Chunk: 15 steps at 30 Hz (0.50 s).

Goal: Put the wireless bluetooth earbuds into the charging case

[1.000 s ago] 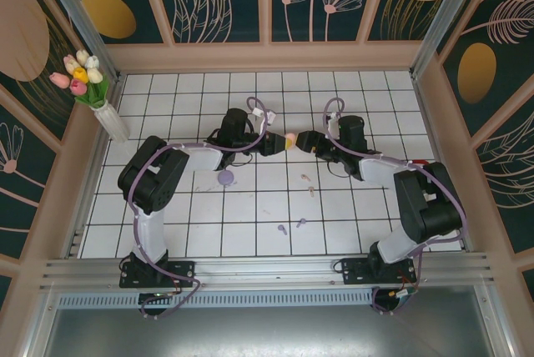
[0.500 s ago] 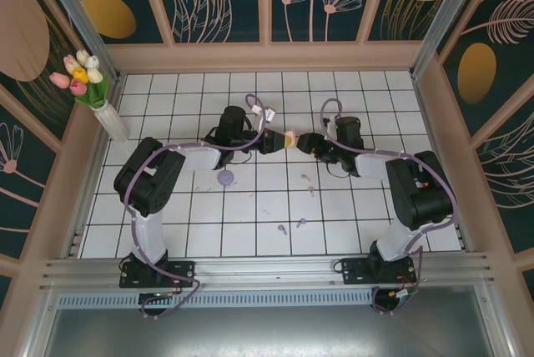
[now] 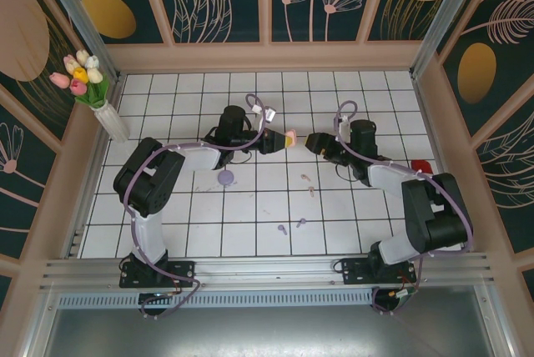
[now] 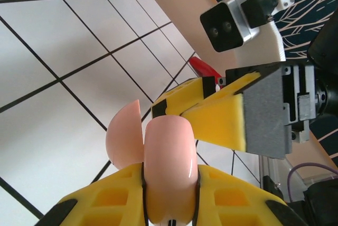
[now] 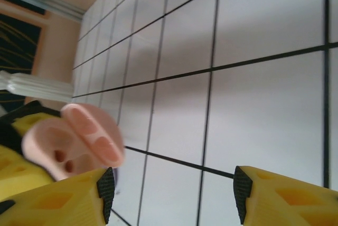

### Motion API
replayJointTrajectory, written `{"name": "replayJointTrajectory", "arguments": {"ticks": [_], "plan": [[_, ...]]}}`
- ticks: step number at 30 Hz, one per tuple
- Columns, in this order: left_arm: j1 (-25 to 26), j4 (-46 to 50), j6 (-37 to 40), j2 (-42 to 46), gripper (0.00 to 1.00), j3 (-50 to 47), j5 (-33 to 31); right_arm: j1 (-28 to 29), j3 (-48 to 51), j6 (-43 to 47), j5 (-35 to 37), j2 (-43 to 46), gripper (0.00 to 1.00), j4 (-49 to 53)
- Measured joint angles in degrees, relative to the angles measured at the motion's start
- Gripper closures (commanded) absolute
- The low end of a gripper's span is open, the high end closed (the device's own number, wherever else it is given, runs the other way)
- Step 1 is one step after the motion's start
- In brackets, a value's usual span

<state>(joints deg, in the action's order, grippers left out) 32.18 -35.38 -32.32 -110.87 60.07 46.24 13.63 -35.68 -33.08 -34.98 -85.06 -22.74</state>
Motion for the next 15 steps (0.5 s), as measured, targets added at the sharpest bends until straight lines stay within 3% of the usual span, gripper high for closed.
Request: {"name": "replayJointTrajectory", "arguments": {"ticks": [8, 15], "plan": [[0.00, -2.51, -1.86, 0.00, 0.98, 0.00, 1.60, 0.00, -0.02, -0.42, -6.21, -0.57, 0.50, -4.68], [0.00, -4.31, -3.34, 0.00, 0.98, 0.00, 3.06, 0.00, -0.04, -0.44, -8.55, -2.38, 0.54, -5.99]]}}
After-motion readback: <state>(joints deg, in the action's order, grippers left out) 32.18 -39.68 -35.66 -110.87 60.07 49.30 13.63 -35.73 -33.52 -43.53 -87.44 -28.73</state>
